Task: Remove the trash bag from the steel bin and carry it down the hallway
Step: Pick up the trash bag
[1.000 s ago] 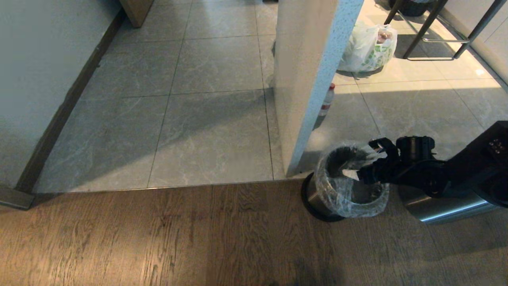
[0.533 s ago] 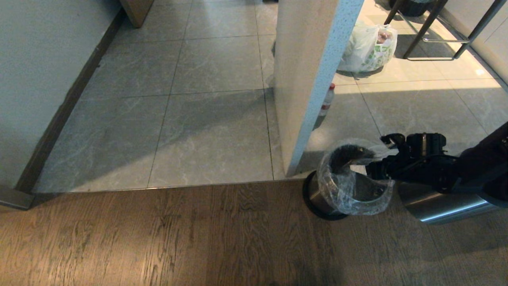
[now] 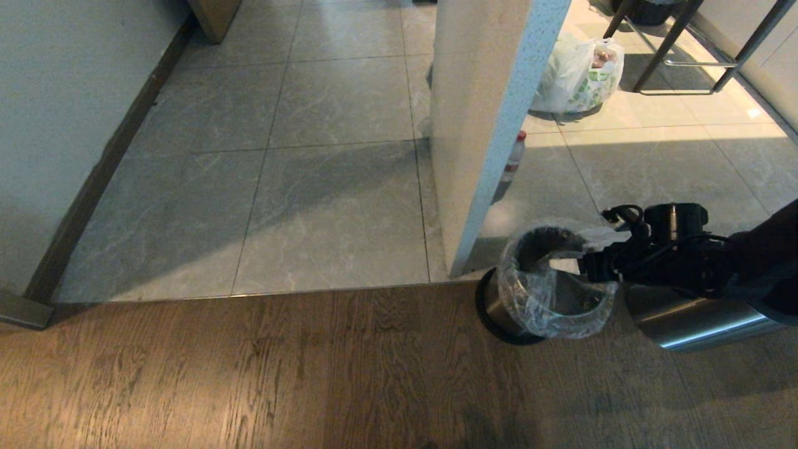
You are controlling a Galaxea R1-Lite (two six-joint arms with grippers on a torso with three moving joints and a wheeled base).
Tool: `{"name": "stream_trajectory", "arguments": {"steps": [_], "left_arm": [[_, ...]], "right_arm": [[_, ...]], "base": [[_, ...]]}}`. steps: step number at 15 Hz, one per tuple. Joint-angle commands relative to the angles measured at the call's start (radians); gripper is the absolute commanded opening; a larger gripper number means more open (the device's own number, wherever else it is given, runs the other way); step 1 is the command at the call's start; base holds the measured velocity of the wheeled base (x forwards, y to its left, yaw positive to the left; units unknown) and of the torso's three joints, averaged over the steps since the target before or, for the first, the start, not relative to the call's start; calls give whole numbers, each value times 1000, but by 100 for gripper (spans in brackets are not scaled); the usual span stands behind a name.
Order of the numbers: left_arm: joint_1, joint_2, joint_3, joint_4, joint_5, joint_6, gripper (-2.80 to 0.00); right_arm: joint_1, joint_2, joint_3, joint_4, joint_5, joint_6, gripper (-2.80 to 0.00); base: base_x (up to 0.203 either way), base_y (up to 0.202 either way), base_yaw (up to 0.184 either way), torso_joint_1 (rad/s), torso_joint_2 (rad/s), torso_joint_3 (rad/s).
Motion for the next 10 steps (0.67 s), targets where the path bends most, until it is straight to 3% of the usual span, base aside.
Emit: {"name": "stream_trajectory", "arguments": {"steps": [1,5,10], "left_arm": [[0,0,0,0,0,0,-280],[0,0,0,0,0,0,-280],[0,0,0,0,0,0,-280]], "right_arm": [[7,-33,8,15,11,-3,0],[30,-59,61,55,13,-101,0],[51,-87,80,82,10,-129,0]], "base": [[0,0,0,0,0,0],[0,0,0,0,0,0],[0,0,0,0,0,0]]}}
